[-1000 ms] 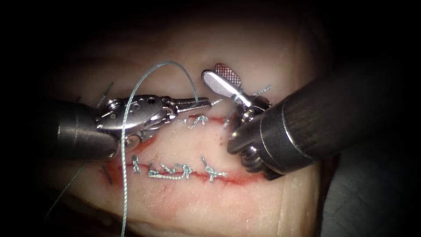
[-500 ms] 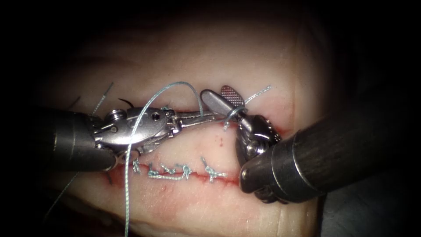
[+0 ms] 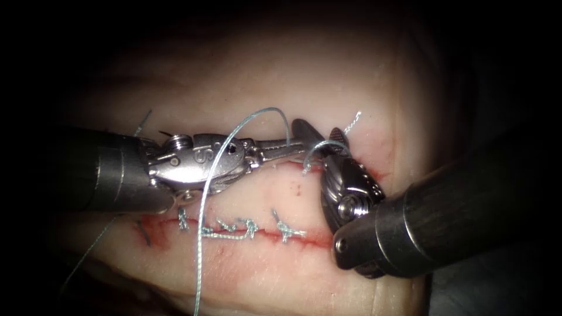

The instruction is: Wound Closure

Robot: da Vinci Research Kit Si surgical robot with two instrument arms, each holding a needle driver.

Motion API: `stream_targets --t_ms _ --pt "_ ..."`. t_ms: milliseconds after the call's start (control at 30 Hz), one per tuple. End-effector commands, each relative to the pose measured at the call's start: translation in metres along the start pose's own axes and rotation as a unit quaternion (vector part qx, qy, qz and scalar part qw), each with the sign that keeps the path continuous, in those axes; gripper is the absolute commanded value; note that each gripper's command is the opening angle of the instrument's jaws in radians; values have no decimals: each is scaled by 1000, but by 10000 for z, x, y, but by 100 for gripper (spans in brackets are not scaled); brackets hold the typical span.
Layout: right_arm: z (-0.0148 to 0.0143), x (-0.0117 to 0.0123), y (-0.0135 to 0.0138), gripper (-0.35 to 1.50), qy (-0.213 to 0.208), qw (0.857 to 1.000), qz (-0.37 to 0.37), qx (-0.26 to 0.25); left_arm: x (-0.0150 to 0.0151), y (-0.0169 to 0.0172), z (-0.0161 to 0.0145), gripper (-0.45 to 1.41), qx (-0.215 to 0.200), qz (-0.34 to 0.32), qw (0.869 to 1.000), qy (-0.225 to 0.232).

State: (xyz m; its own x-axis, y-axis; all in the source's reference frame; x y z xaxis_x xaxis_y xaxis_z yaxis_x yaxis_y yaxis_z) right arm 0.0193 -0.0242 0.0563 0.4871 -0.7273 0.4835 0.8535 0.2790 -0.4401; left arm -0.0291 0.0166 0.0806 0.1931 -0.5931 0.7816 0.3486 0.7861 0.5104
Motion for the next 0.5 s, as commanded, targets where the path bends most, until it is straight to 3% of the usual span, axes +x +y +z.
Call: stream_targets --t_ms 33,367,500 --pt "1 6 8 85 1 1000 2 1 2 2 6 -45 -2 0 1000 1" --pt "-6 13 17 83 2 999 12 33 2 4 7 -45 -10 4 1000 2" --pt "-8 19 23 86 6 999 -35 41 1 5 8 -45 -12 6 1000 2"
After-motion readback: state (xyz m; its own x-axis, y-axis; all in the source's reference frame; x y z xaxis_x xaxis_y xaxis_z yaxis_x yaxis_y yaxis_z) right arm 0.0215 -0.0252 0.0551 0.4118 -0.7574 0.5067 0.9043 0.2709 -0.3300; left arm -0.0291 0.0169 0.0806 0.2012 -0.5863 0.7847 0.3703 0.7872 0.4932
